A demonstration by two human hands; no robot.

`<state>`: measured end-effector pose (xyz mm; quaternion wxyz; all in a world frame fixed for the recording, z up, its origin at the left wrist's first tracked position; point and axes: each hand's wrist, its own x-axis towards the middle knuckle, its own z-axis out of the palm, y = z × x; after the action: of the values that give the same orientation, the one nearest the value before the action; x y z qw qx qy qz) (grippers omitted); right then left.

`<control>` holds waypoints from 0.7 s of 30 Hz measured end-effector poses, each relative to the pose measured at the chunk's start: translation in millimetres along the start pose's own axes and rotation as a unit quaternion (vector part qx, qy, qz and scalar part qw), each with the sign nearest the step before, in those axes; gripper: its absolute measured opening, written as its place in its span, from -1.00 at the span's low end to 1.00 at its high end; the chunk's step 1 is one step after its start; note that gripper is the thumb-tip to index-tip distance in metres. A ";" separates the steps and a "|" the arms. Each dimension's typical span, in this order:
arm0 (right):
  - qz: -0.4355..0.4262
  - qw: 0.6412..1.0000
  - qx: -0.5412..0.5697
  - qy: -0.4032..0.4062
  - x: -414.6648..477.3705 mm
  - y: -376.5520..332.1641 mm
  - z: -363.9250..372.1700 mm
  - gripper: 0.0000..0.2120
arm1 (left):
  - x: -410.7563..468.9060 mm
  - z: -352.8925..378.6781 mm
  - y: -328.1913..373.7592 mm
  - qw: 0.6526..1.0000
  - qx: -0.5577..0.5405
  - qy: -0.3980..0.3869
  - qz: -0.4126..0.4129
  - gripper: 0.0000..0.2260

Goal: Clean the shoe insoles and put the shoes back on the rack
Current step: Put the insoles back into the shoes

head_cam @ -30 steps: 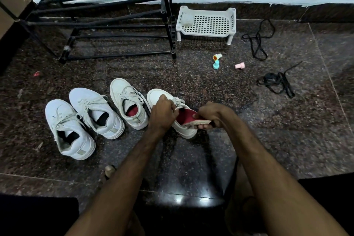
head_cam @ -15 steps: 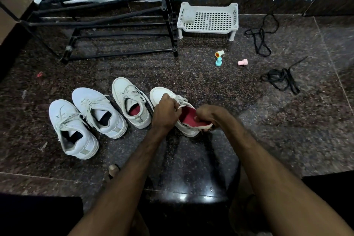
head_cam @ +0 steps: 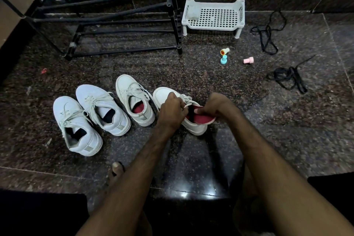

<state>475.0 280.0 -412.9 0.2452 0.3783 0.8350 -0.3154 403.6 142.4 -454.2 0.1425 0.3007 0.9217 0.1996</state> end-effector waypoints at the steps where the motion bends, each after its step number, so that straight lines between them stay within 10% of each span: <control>1: 0.007 0.998 0.048 -0.030 -0.5 2.8 -2.4 -0.66 | -0.4 0.3 0.7 1.000 0.002 0.002 -0.004 -0.88; 21: 0.017 0.994 0.102 0.039 0.3 7.4 14.7 -0.87 | 0.4 3.1 0.7 1.000 -0.003 0.013 0.008 -0.89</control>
<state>483.2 273.5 -425.7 0.1784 0.4272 0.8009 -0.3798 404.8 144.1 -456.6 0.1301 0.3047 0.9205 0.2074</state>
